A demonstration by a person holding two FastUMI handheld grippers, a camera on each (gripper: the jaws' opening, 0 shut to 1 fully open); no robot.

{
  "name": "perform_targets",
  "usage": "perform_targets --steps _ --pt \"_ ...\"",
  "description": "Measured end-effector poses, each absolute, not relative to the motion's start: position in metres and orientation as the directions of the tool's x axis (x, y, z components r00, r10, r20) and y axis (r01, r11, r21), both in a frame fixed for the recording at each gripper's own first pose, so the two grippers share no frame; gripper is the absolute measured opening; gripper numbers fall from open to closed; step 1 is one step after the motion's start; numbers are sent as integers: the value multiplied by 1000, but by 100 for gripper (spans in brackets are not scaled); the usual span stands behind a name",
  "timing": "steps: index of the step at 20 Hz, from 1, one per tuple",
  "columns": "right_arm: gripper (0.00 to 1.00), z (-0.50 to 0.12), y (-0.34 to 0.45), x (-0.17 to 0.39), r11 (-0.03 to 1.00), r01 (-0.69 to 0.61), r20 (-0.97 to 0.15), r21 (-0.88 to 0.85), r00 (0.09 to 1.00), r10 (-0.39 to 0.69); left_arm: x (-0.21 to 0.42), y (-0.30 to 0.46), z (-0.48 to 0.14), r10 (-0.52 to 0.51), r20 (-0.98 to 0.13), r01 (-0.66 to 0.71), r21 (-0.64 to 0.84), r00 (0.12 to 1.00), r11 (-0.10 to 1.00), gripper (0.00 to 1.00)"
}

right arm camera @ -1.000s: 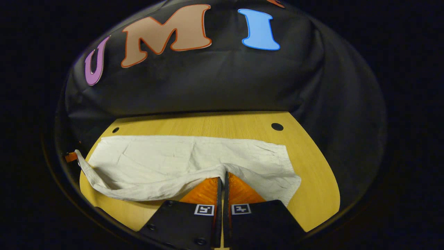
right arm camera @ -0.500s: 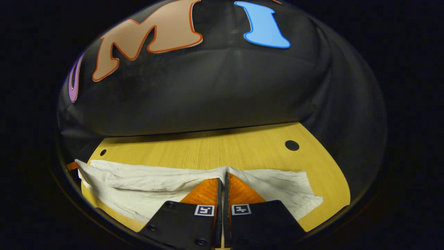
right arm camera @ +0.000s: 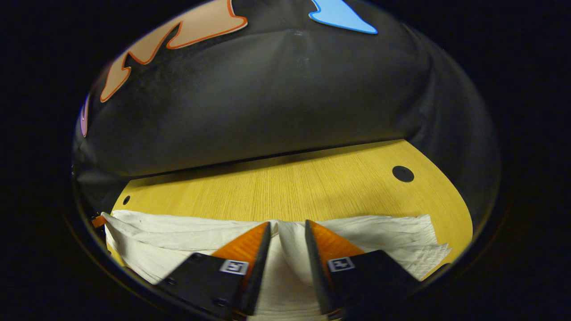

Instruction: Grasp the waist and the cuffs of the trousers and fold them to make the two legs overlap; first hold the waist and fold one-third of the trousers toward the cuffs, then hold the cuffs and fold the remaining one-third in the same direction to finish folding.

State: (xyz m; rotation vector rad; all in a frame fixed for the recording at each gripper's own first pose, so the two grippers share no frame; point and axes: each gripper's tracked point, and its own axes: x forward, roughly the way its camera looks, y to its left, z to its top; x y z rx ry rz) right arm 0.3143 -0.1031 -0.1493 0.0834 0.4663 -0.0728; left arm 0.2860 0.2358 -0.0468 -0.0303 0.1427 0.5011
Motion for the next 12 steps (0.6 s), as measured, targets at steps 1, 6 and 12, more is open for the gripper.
perform_targets --steps 1,6,12 --pt "76 -142 -107 312 994 90 -437 66 898 -52 283 234 -46 485 -139 -491 -11 864 871 35" --pt "97 -104 -166 273 984 176 -373 -15 913 -169 256 227 -30 526 -110 -533 -51 843 844 96" --pt "94 -100 -283 199 938 335 -388 -91 855 -343 210 210 -21 560 -78 -565 -90 825 820 95"
